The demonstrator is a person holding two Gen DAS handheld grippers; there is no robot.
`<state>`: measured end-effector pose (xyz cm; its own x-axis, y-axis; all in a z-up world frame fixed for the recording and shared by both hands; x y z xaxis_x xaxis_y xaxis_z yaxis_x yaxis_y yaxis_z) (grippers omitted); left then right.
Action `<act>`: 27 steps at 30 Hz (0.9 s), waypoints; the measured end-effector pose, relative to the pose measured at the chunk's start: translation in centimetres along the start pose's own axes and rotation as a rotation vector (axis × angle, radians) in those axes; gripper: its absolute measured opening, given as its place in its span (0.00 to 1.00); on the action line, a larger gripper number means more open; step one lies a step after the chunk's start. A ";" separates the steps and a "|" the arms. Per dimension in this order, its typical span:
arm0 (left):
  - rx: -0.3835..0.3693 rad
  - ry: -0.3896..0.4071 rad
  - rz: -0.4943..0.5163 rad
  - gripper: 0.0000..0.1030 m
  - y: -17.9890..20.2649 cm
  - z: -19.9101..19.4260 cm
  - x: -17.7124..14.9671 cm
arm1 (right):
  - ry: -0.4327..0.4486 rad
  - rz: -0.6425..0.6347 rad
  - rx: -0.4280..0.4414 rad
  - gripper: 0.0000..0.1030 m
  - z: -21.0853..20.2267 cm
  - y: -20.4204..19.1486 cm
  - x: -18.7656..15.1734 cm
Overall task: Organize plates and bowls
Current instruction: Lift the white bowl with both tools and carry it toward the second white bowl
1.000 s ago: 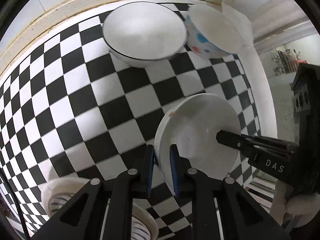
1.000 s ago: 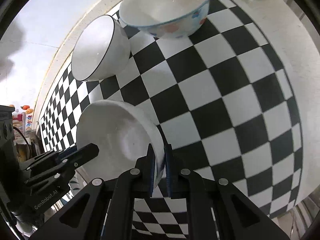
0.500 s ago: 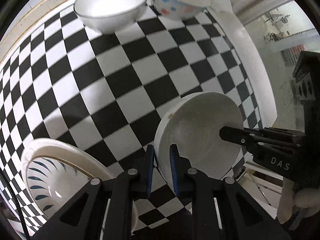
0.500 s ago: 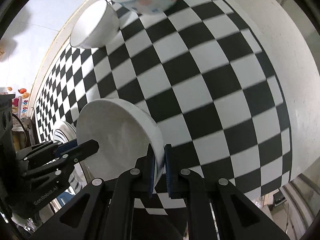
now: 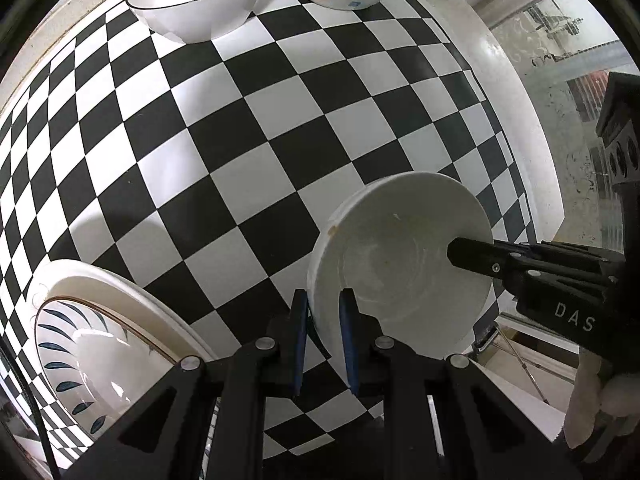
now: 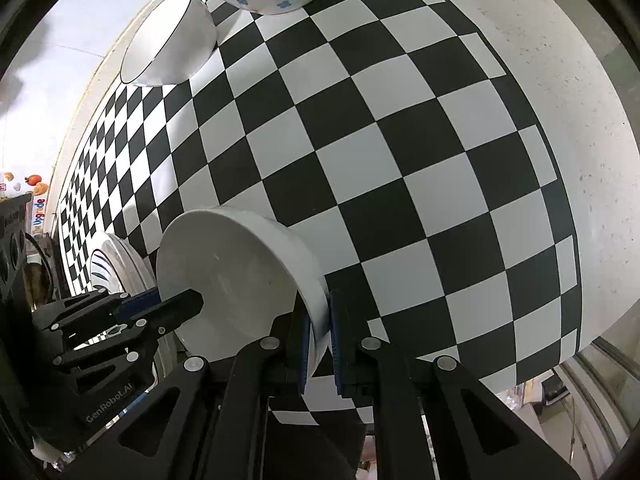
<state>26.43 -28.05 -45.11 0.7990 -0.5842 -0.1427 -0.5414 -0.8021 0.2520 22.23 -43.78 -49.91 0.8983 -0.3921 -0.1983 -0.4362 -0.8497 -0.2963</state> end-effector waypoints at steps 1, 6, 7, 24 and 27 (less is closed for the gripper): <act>0.001 -0.002 -0.002 0.13 0.0 0.1 0.0 | -0.001 0.001 0.000 0.10 -0.1 0.1 0.1; 0.009 -0.002 0.003 0.13 0.2 0.3 0.4 | -0.002 0.009 0.002 0.10 -0.1 0.6 0.1; 0.008 -0.002 0.002 0.13 0.2 0.3 0.5 | -0.006 0.007 0.000 0.10 0.0 0.7 0.1; 0.018 0.269 -0.186 0.40 -8.7 -12.5 9.4 | 0.187 0.035 0.101 0.34 -10.2 -3.5 9.0; 0.022 0.240 -0.209 0.40 -10.9 -11.9 13.2 | 0.172 0.070 0.213 0.34 -9.0 -6.3 12.6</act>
Point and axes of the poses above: each gripper's, at about its wrist camera, not at the fingertips, and z roughly the way its jaws point, y to its right, x to its top, the point moved 9 cm from there along z, roughly the way its jaws point, and after that the axes turned 5 degrees about -y, right-handed, at the moved point
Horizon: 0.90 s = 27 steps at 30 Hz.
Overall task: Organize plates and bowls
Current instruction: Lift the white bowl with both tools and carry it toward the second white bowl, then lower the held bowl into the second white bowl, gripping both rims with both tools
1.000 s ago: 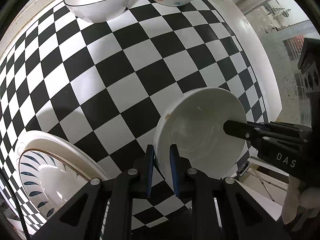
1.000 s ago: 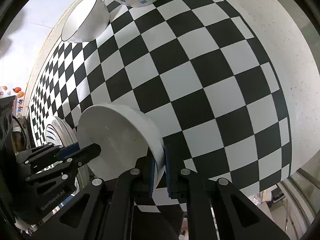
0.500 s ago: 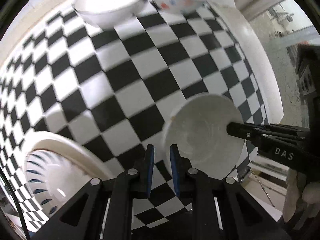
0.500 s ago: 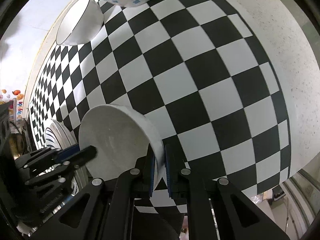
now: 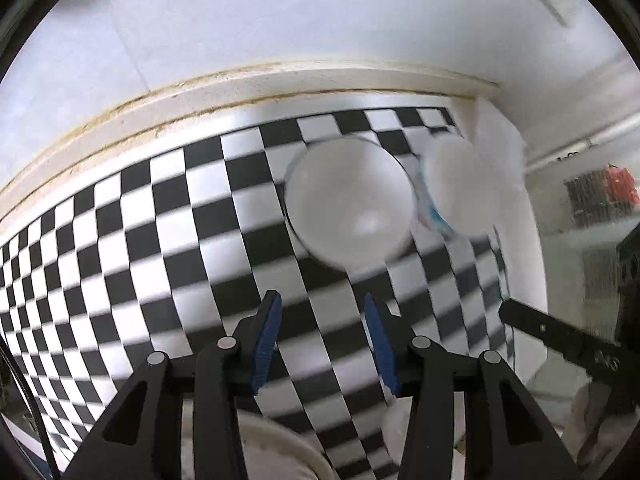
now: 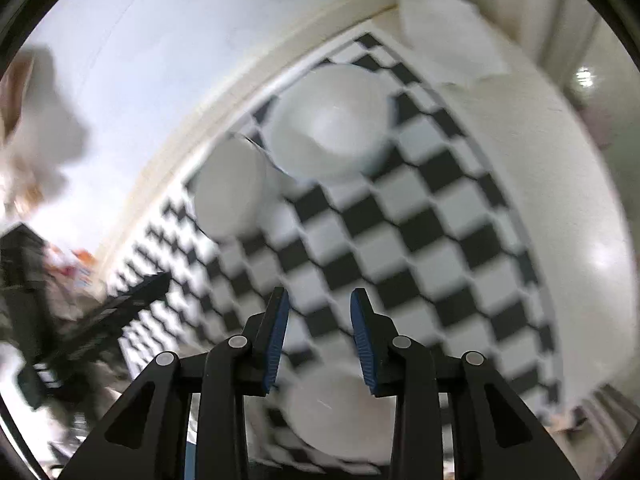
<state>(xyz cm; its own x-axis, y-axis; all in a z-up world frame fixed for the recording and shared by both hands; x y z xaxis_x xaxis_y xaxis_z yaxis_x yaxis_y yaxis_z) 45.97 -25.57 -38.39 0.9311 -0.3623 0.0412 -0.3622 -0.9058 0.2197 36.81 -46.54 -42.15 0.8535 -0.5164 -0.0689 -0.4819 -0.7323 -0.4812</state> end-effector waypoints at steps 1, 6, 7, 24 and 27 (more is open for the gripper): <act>-0.003 -0.015 -0.003 0.40 -0.4 0.8 1.2 | -0.007 0.006 0.015 0.34 0.7 -0.5 0.7; -0.037 -0.118 -0.039 0.40 -1.8 4.1 4.3 | -0.063 0.041 0.035 0.34 5.4 -3.0 3.9; -0.030 -0.123 -0.040 0.40 -2.1 4.4 4.7 | -0.070 0.047 0.040 0.34 6.0 -3.2 4.3; 0.038 -0.240 0.031 0.38 -2.4 9.3 7.1 | -0.104 0.072 -0.078 0.22 9.9 -2.6 7.9; 0.029 -0.228 0.054 0.11 -2.0 9.3 6.8 | -0.111 0.054 -0.131 0.11 10.6 -2.6 8.0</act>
Point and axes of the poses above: each gripper's, at about its wrist camera, not at the fingertips, and z roughly the way its jaws point, y to its right, x to its top, the point moved 9 cm from there along z, roughly the way its jaws point, and after that the axes turned 5 degrees about -y, right-handed, at the moved point
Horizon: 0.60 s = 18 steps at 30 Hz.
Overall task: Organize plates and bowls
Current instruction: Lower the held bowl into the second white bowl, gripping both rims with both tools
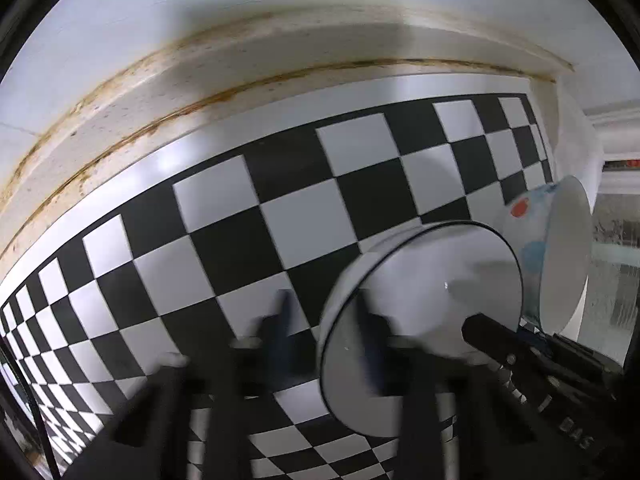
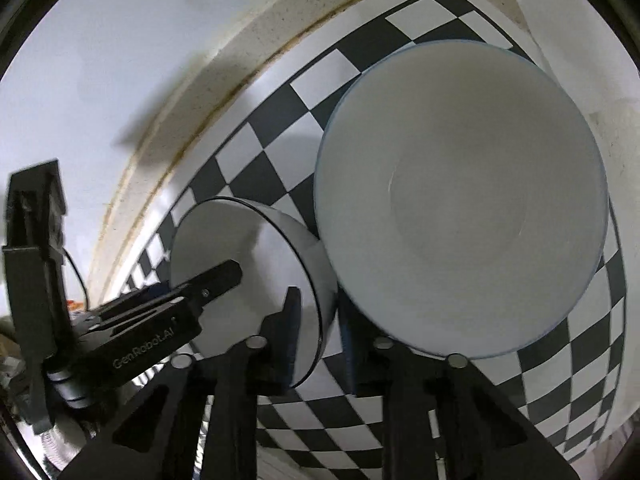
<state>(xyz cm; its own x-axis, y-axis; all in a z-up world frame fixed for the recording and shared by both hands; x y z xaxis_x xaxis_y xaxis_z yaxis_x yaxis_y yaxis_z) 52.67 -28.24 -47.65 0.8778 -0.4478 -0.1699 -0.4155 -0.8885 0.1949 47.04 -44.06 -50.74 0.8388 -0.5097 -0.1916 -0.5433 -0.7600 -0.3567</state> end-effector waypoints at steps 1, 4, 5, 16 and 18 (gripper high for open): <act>0.010 0.003 0.007 0.11 0.2 0.0 -0.2 | 0.005 -0.010 -0.023 0.09 0.0 0.0 0.1; 0.027 0.018 0.027 0.11 0.6 -0.2 -0.8 | 0.017 -0.040 -0.048 0.09 0.1 -0.2 0.1; 0.025 0.020 0.031 0.11 0.7 -0.3 -1.1 | 0.015 -0.054 -0.068 0.08 0.1 -0.2 -0.1; 0.029 0.076 0.063 0.11 1.2 -3.5 -5.8 | 0.015 -0.095 -0.050 0.07 -2.1 -0.1 -1.8; 0.026 0.083 0.069 0.11 1.2 -4.2 -6.5 | 0.019 -0.107 -0.050 0.07 -2.8 -0.2 -2.4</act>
Point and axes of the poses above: each gripper's, at about its wrist camera, not at the fingertips, and z roughly the way its jaws point, y to its right, x to its top, the point moved 9 cm from there along z, roughly the way its jaws point, and after that the axes turned 5 degrees about -y, right-handed, at the moved point
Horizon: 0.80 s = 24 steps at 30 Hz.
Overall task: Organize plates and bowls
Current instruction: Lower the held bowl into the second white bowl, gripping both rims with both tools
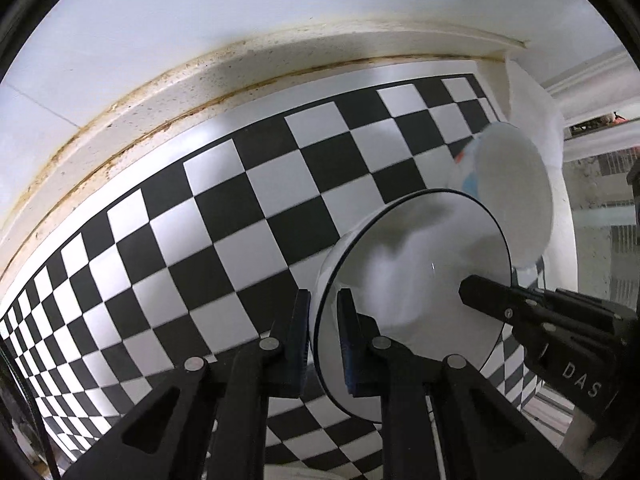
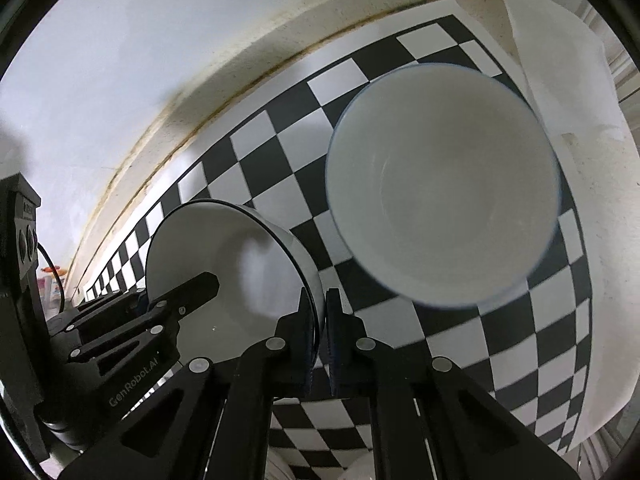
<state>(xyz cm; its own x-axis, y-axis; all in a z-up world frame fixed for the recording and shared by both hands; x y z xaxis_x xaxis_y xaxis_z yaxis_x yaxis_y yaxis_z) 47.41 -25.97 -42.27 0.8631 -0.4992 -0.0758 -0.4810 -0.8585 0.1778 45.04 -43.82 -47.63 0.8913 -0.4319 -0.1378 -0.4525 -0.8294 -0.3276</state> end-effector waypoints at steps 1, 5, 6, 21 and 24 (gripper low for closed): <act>-0.001 0.004 0.004 0.11 0.3 -0.6 0.0 | 0.004 -0.013 -0.008 0.07 -0.4 -0.3 -0.5; -0.008 0.021 0.018 0.11 1.2 -2.3 -1.8 | 0.009 -0.032 -0.011 0.07 -1.4 -0.4 -1.5; -0.014 0.027 0.019 0.11 1.4 -2.7 -2.4 | 0.014 -0.042 -0.012 0.07 -2.3 -0.2 -2.2; -0.041 0.083 0.080 0.11 5.2 -7.5 -8.9 | 0.067 -0.096 -0.002 0.07 -7.9 0.9 -8.6; -0.049 0.078 0.104 0.11 6.4 -7.6 -10.8 | 0.065 -0.090 -0.006 0.07 -8.3 2.0 -10.7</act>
<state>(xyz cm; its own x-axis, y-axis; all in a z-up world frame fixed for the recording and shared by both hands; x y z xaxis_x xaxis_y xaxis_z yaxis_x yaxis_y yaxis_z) 36.18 -25.17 -32.88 0.8191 -0.5732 0.0218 -0.5622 -0.7948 0.2286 34.39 -43.84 -39.07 0.9247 -0.3777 -0.0475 -0.3714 -0.8678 -0.3302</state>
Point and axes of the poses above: each gripper's, at about its wrist camera, not at the fingertips, and z roughly the way its jaws point, y to its right, x to its top, the point moved 9 cm from there along z, roughly the way its jaws point, and after that the axes turned 5 degrees about -y, right-handed, at the moved point
